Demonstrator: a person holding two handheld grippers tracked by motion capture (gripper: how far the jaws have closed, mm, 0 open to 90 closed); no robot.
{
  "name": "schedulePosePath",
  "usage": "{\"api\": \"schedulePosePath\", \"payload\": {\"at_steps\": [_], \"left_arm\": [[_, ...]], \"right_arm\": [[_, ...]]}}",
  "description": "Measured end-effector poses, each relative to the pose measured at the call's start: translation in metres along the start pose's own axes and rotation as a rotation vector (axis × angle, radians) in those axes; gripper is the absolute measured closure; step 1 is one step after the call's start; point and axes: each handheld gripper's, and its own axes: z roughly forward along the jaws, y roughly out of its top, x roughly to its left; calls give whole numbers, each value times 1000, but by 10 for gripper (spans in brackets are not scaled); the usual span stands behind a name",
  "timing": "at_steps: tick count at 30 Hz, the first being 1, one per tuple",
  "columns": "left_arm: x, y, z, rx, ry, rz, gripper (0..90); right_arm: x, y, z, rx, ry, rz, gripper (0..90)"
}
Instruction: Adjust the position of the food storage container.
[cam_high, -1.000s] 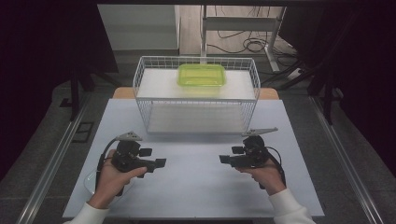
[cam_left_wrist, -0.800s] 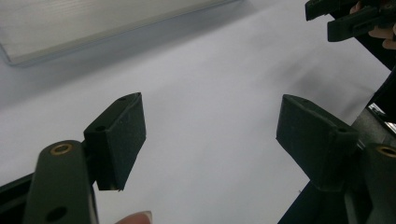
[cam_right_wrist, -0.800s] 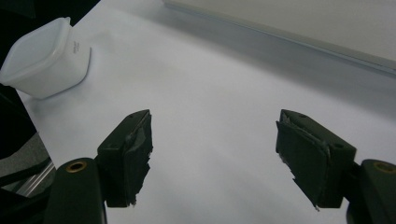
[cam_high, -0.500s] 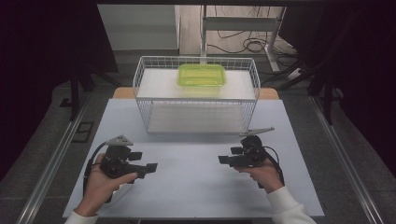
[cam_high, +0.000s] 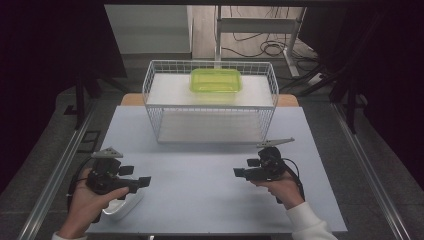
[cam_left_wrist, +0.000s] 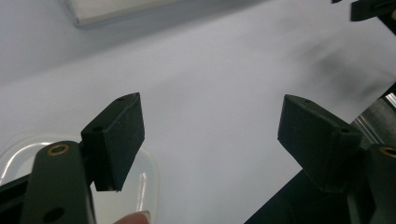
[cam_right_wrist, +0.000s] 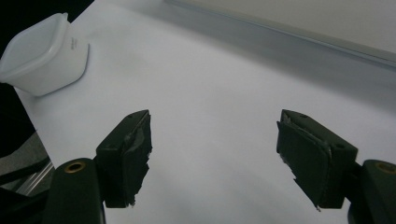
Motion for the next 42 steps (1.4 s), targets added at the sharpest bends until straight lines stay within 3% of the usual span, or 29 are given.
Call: {"api": "schedulePosePath", "payload": {"at_steps": [8, 13, 17, 25, 28, 33, 35, 38, 42], "left_arm": [[16, -7, 0, 37, 39, -12, 247], [26, -16, -10, 96, 93, -10, 372], [34, -24, -22, 94, 108, -39, 464], [44, -39, -39, 113, 124, -51, 543], [51, -42, -40, 120, 131, -63, 570], [63, -43, -37, 108, 140, -86, 697], [68, -42, -33, 113, 155, -93, 758], [77, -38, -27, 111, 138, -109, 845], [89, -31, -16, 123, 158, -124, 891]], "right_arm": [[-3, 1, 2, 4, -5, 10, 269], [-4, 1, 7, 18, -1, 17, 267], [-6, 0, 6, 20, -12, 19, 267], [-10, 0, 2, 4, -20, 39, 269], [-11, 0, 2, 6, -27, 47, 268], [-11, 0, 5, 11, -32, 48, 269], [-11, 0, 7, 14, -33, 48, 269], [-11, 1, 11, 24, -34, 46, 267], [-11, 0, 10, 25, -40, 43, 267]]}}
